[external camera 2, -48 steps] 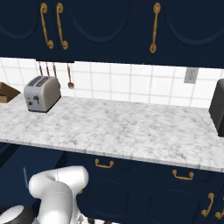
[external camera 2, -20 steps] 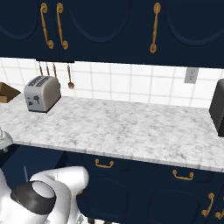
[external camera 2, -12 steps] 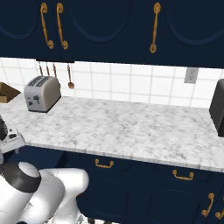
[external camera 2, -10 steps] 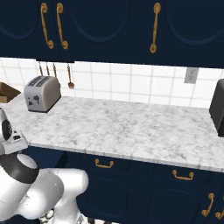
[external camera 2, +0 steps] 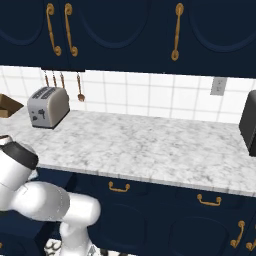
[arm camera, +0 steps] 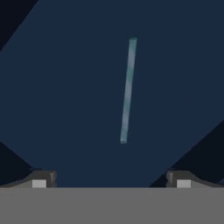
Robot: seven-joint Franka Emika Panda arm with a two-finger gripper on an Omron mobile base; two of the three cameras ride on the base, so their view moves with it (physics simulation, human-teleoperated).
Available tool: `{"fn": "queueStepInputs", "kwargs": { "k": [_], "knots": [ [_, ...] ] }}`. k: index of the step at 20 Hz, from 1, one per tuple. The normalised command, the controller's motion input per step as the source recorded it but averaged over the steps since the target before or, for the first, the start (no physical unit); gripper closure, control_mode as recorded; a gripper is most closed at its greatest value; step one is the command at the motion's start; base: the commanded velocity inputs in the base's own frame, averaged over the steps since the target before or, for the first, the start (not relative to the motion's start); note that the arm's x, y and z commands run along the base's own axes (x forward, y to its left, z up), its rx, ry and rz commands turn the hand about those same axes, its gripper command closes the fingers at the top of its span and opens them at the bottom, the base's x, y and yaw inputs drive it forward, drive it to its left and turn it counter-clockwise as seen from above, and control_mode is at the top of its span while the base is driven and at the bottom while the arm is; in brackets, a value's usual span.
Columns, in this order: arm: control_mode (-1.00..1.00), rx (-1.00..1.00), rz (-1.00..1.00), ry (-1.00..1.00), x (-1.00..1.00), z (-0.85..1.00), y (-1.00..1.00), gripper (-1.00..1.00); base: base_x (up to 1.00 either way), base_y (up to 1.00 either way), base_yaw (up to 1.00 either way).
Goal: Take a straw from the drawer in front and place it inside the glass cup on the dining counter.
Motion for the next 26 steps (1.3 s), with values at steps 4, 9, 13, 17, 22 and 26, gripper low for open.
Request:
{"fn": "queueStepInputs", "kwargs": {
  "k": [4,9,13,17,22,26],
  "knots": [
    [-1.00,0.00,0.00,0.00,0.25,-0.49,0.21,-1.00,0.00,0.00,0.00],
    [-1.00,0.00,0.00,0.00,0.25,-0.52,0.04,-1.00,0.00,0.00,0.00],
    [-1.00,0.00,0.00,0.00,0.01,-0.47,0.00,-1.00,0.00,0.00,0.00],
    [-1.00,0.00,0.00,-0.05,0.00,-0.11,0.00,-1.00,0.00,0.00,0.00],
    [-1.00,0.00,0.00,-0.10,0.06,0.00,0.15,-1.00,0.00,0.00,0.00],
    [-1.00,0.00,0.00,0.00,0.16,-0.12,0.04,-1.00,0.00,0.00,0.00]
  ]
}}
